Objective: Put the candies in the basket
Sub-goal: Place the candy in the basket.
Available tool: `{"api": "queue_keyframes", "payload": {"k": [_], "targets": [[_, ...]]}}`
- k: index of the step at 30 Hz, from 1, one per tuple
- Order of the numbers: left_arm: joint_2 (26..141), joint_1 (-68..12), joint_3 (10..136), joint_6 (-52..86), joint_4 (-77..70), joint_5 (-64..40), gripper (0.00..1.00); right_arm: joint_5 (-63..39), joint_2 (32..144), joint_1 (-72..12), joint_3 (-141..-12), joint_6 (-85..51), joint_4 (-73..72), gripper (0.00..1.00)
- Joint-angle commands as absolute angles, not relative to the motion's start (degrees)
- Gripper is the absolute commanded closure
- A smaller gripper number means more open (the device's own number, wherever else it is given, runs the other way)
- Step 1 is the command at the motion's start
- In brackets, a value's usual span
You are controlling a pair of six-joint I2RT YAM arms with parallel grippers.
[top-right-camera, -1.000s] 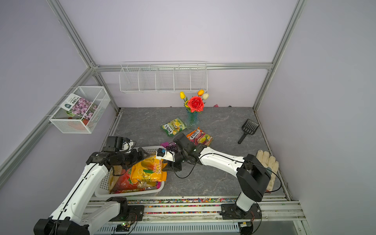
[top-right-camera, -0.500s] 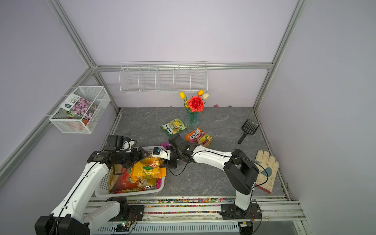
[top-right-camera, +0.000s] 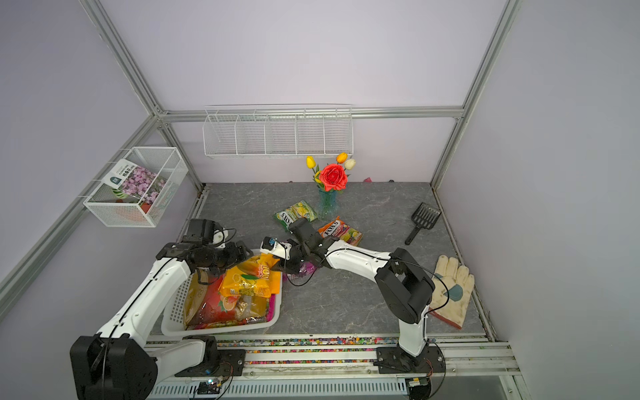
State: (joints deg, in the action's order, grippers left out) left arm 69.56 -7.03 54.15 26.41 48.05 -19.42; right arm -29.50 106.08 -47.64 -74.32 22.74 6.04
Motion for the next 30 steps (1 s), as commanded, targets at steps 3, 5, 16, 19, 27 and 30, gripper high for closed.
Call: {"api": "queue_keyframes", "payload": {"k": [3,5,16,19,27,30], "targets": [[70.8,-7.2,56.3,25.7,49.8,-20.8,0.09,-25.3,100.6,-46.4,-72.7,17.4,8.3,0.52],[69.8,-7.1,56.5,25.8,50.5,-19.3,0.07,-22.6,99.5,-46.5,-74.3,11.9,13.2,0.52],[66.5,-7.1,58.2,26.3,52.7,-11.7,0.01,-8.4,108.5,-53.7,-90.9,-23.1,44.1,0.47],[65.5,-7.1,57.9,26.3,52.4,-12.0,0.01,-8.6,109.9,-54.8,-90.8,-28.5,44.5,0.46],[64.6,-7.1,56.4,26.2,51.0,-14.1,0.02,-4.1,114.0,-55.3,-93.6,-31.4,44.5,0.46],[64.4,-7.1,55.2,26.1,49.7,-17.0,0.03,-3.1,116.9,-55.3,-96.4,-33.4,45.5,0.46]]}}
